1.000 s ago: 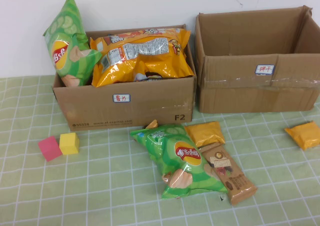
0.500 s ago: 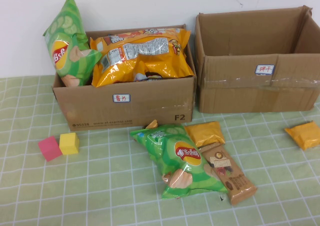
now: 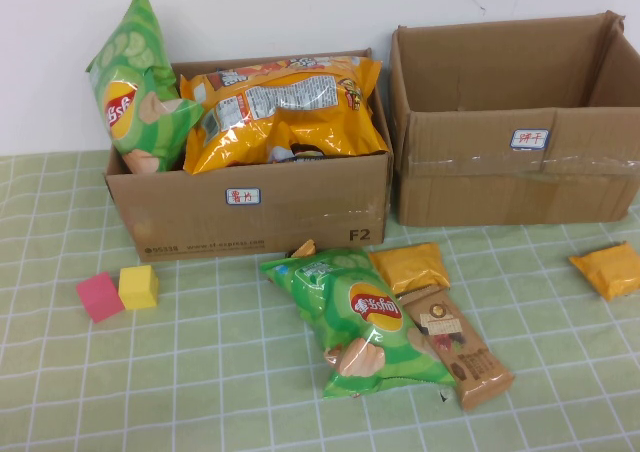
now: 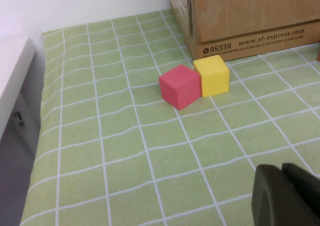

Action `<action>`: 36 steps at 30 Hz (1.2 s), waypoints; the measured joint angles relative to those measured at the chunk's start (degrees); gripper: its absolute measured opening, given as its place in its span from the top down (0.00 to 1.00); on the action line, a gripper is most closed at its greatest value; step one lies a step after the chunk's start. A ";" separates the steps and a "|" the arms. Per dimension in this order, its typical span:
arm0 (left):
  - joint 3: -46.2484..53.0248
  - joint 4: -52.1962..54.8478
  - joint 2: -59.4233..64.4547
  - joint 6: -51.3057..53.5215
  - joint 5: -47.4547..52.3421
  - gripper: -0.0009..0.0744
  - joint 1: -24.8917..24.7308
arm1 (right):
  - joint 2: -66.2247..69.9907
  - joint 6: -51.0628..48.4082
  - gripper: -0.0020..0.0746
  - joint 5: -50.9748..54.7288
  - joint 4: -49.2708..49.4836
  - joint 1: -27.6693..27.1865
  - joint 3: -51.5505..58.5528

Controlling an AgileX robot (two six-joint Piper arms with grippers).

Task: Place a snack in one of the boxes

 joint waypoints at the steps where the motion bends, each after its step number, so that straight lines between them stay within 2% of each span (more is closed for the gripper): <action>1: 0.00 0.00 0.00 0.00 0.00 0.99 0.00 | 0.00 0.00 0.96 0.00 0.00 0.00 0.00; 8: 0.00 0.23 0.00 0.00 -0.23 0.99 0.00 | 0.00 0.00 0.96 -1.21 0.02 0.00 0.12; 14: 0.22 0.23 0.00 0.00 -3.12 0.99 0.00 | 0.00 0.00 0.96 -6.75 -0.82 0.00 0.46; 26: 0.25 0.23 0.00 0.00 -33.30 0.99 0.00 | 0.00 0.00 0.96 -31.40 -4.35 0.00 0.46; 31: 0.25 0.23 0.00 -0.74 -40.74 0.99 0.00 | 0.00 2.33 0.96 -42.92 -4.31 0.00 0.46; 36: 0.25 0.23 0.00 -3.90 -47.52 0.99 0.00 | 0.00 2.57 0.96 -51.54 -0.16 0.00 0.46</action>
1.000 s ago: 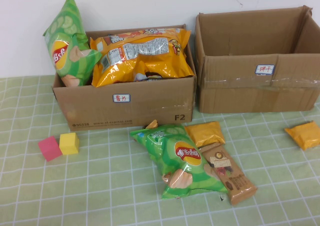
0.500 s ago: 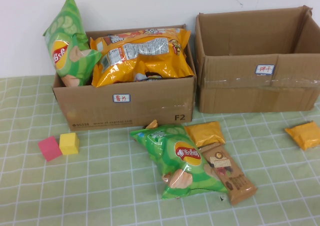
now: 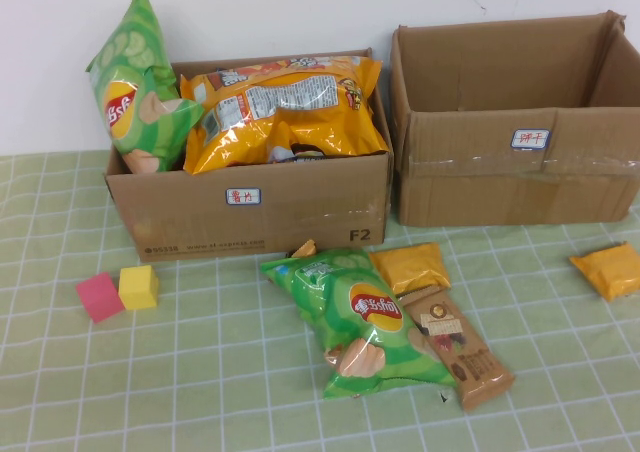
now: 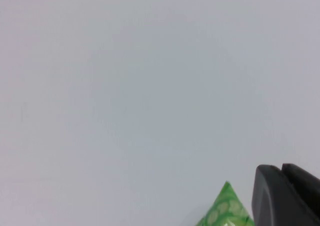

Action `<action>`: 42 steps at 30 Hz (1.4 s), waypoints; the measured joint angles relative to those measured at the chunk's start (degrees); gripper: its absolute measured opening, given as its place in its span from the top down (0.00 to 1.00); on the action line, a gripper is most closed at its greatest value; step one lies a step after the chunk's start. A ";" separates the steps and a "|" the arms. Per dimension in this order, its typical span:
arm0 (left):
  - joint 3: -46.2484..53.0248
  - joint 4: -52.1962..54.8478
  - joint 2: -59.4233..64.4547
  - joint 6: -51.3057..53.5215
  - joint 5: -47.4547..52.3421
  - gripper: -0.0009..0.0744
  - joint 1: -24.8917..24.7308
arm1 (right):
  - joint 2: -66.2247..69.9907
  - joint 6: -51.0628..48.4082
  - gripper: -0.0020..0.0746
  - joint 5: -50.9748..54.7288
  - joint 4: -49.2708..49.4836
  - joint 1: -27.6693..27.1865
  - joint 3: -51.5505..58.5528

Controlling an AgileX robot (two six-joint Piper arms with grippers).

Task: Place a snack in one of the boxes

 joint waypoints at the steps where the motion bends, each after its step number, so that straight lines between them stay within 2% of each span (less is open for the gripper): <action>1: 0.00 0.00 0.00 -0.29 -0.73 0.99 0.00 | 0.00 -0.31 0.96 -0.60 1.67 0.00 0.00; 3: -0.71 0.00 0.00 -0.65 0.11 0.99 0.00 | 0.00 -2.22 0.96 -0.17 4.75 0.00 -0.50; 7: -9.80 0.00 0.00 0.46 13.18 0.99 0.00 | 0.00 -6.60 0.96 4.81 7.15 0.00 -5.61; 10: -17.94 0.60 1.16 3.02 24.77 0.99 0.00 | 0.00 -8.38 0.96 14.50 7.42 0.00 -12.08; 13: -27.13 3.31 6.66 6.33 36.59 0.99 0.00 | 5.06 -12.33 0.96 31.87 7.57 0.00 -20.53; 20: -31.45 3.97 17.15 7.18 50.83 0.99 0.00 | 21.64 -14.27 0.96 49.43 8.02 0.00 -27.42; 26: -29.82 2.97 24.38 7.07 59.04 0.99 0.00 | 38.74 -14.74 0.96 48.86 8.02 0.00 -27.80; 33: -27.67 2.36 27.86 6.95 59.96 0.99 0.00 | 61.25 -18.04 0.96 31.79 7.64 0.00 -28.49; 36: -26.98 2.36 27.87 6.95 59.83 0.99 0.00 | 70.27 -20.81 0.94 30.44 8.09 0.00 -31.44; 39: -26.28 2.36 27.87 6.95 59.24 0.99 0.00 | 78.55 -20.79 0.83 32.61 10.90 0.00 -37.04; 42: -25.46 2.36 27.87 6.95 58.62 0.99 0.00 | 86.06 -20.58 0.60 37.21 12.91 0.00 -43.38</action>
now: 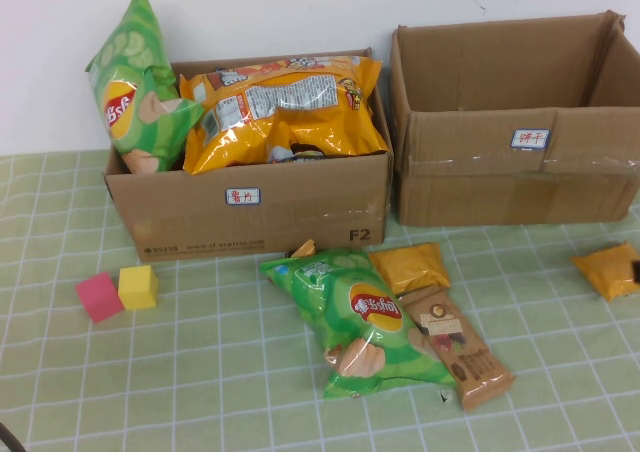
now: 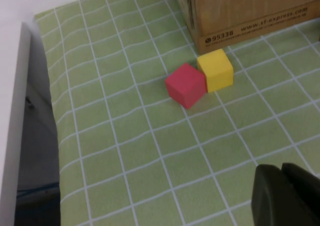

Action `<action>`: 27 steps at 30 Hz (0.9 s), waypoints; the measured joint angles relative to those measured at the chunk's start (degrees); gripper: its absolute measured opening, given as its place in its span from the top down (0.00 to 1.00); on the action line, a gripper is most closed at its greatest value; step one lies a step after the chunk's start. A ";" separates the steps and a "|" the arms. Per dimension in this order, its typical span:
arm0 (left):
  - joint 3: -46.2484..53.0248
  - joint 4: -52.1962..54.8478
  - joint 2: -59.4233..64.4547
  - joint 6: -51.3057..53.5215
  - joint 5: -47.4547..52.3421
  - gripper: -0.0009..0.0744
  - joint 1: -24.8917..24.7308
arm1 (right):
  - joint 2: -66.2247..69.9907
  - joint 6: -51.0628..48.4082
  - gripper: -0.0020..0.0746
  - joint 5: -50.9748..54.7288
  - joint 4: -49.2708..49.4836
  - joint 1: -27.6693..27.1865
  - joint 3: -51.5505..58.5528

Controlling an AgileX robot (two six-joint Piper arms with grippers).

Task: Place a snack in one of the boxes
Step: Pick up the biscuit

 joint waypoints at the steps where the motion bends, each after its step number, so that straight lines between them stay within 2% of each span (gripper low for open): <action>1: 0.33 0.00 0.00 0.00 -0.52 0.99 0.00 | 2.08 0.00 0.51 1.60 0.31 0.00 -2.22; 4: 0.65 0.00 0.00 0.00 -1.06 0.99 0.00 | 6.98 0.00 0.29 5.02 0.97 0.00 -7.61; 6: 0.78 0.00 0.00 -0.07 -1.50 0.99 0.00 | 9.75 0.00 0.21 5.88 1.09 0.09 -10.53; 8: 0.87 0.00 0.00 -0.07 -1.74 0.99 0.00 | 12.46 0.00 0.17 6.13 1.36 0.09 -12.48; 19: 1.57 -0.14 0.00 -0.07 -2.88 0.99 0.00 | 24.41 0.00 0.14 -3.02 2.06 0.09 -16.27; 27: 1.57 -0.14 0.00 -0.07 -3.39 0.99 0.00 | 26.96 0.00 0.17 -4.05 2.06 0.09 -16.53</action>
